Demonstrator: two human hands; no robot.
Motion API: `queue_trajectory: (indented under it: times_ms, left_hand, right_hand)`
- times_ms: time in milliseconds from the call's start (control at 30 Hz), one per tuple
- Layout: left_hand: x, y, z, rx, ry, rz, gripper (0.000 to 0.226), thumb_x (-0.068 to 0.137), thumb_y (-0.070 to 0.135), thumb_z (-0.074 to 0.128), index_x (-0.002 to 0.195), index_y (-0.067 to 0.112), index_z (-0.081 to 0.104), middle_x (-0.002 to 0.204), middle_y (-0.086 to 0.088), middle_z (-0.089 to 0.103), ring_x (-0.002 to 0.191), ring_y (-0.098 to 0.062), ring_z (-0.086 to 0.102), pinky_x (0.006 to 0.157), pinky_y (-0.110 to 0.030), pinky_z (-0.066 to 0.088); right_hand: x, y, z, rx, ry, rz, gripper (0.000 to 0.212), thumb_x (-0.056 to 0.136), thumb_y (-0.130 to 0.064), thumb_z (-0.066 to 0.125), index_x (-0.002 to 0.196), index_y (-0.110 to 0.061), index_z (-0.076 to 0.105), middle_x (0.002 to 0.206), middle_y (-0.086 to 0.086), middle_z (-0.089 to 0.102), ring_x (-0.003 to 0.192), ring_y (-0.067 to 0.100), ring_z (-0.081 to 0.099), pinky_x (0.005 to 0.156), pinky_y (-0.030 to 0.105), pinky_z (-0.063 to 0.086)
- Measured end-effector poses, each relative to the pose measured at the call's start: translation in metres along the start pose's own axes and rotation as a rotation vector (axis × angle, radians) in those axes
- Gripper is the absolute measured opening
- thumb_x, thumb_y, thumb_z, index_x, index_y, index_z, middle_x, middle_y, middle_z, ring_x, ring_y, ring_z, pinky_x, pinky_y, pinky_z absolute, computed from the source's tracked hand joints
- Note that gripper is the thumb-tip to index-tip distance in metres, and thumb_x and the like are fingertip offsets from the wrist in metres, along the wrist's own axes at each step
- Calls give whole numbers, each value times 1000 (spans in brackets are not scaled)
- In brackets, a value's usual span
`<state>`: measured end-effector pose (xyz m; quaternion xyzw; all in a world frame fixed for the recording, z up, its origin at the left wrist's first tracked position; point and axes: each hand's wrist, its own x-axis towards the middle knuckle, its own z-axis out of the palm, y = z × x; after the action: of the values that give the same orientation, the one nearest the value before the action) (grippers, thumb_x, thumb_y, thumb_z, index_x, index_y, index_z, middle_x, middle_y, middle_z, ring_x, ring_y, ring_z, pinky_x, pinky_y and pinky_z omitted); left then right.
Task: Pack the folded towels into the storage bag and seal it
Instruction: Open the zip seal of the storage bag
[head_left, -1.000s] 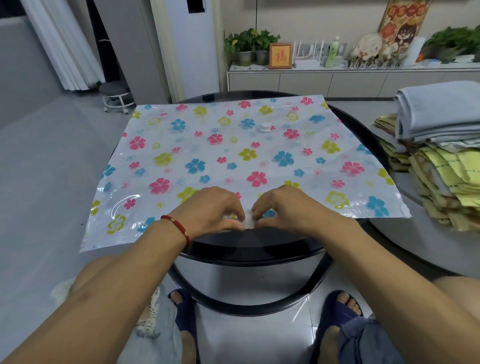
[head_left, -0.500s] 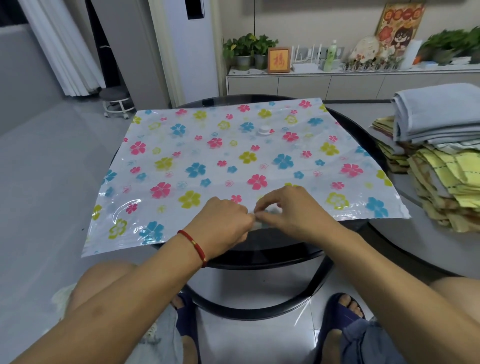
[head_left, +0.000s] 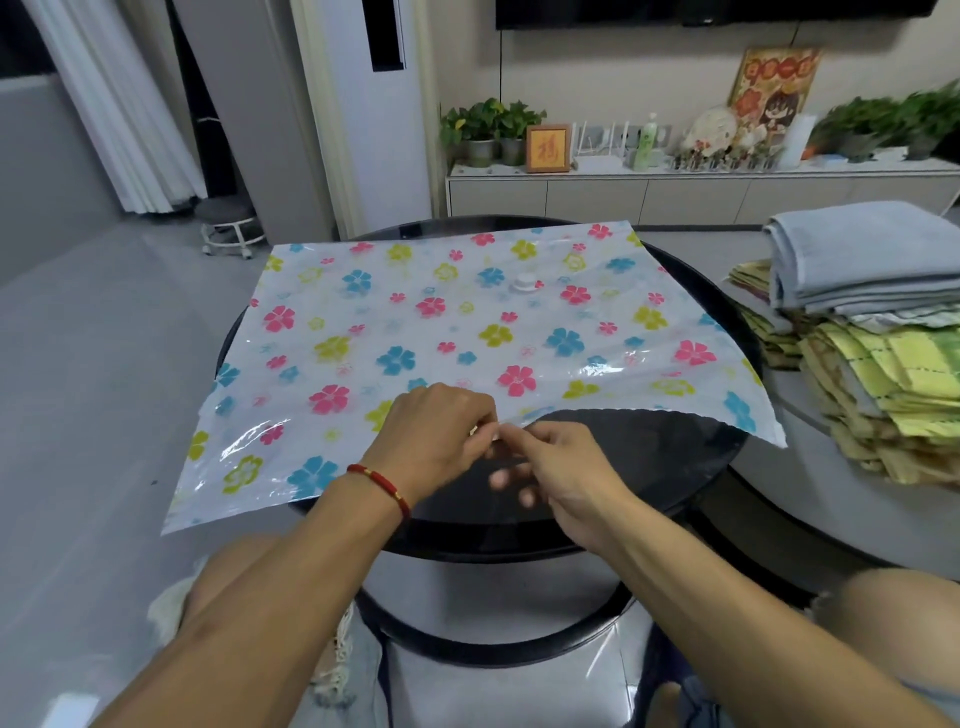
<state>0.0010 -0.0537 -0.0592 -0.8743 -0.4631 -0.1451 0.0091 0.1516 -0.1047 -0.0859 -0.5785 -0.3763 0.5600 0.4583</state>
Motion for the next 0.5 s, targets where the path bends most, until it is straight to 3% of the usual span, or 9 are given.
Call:
queue_trajectory:
  times_ms: [167, 367, 500]
  left_hand:
    - [3, 6, 2, -36, 61, -25, 20, 93, 38, 54, 87, 25, 68, 79, 3, 71, 78, -22, 63, 66, -31, 38]
    - [7, 13, 1, -54, 38, -75, 14, 89, 30, 57, 81, 21, 65, 75, 1, 69, 72, -25, 63, 68, -40, 52]
    - [12, 6, -5, -62, 145, -140, 12, 88, 21, 56, 81, 14, 63, 73, -5, 68, 70, -29, 62, 68, -44, 52]
  right_hand:
    - [8, -5, 2, -15, 75, 47, 22, 93, -18, 58, 82, -7, 74, 60, 1, 66, 49, 16, 62, 37, 22, 32]
    - [13, -3, 2, -89, 168, 90, 18, 86, -14, 59, 69, -9, 63, 46, -2, 56, 44, 18, 53, 34, 21, 24]
    - [10, 2, 6, -177, 127, 112, 22, 80, -17, 58, 58, -12, 61, 44, 1, 55, 50, 24, 50, 35, 20, 24]
